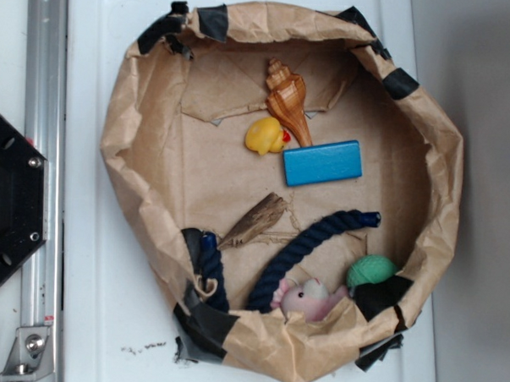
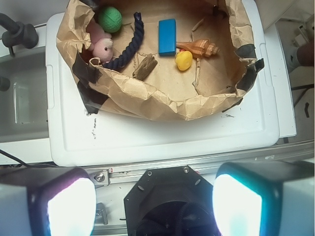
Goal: Grab the shell.
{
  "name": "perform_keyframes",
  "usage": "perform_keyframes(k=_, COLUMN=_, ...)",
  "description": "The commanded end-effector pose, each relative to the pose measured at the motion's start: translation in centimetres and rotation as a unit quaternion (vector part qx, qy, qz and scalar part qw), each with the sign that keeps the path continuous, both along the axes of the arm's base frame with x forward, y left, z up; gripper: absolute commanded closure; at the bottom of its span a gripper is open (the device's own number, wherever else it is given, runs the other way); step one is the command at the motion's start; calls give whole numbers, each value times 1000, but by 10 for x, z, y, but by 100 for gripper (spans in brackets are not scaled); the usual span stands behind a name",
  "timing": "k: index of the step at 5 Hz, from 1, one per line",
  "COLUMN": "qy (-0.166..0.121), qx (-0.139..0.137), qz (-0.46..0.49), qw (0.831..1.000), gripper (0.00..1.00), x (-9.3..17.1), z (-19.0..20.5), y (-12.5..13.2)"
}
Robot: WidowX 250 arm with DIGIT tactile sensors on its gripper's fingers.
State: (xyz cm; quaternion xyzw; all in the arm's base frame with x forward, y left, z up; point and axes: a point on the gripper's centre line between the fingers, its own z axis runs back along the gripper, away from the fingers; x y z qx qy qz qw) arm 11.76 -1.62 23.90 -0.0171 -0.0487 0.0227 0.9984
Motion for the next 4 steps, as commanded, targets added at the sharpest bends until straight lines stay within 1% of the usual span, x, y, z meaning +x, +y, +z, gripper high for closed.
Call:
perform_keyframes(k=1, qy=0, qx=0, qz=0, qw=1000, gripper=0, x=0, z=0, y=0)
perform_keyframes(k=2, qy=-44, qx=30, qz=-105, qw=993, gripper=0, x=43, z=-20, y=12)
perform_keyframes(k=3, qy=-96, qx=60, qz=-226, qw=968, gripper=0, x=77, z=-37, y=20)
perform_keyframes(k=4, qy=-127, qx=48, qz=-342, qw=930, gripper=0, x=112, z=-68, y=30)
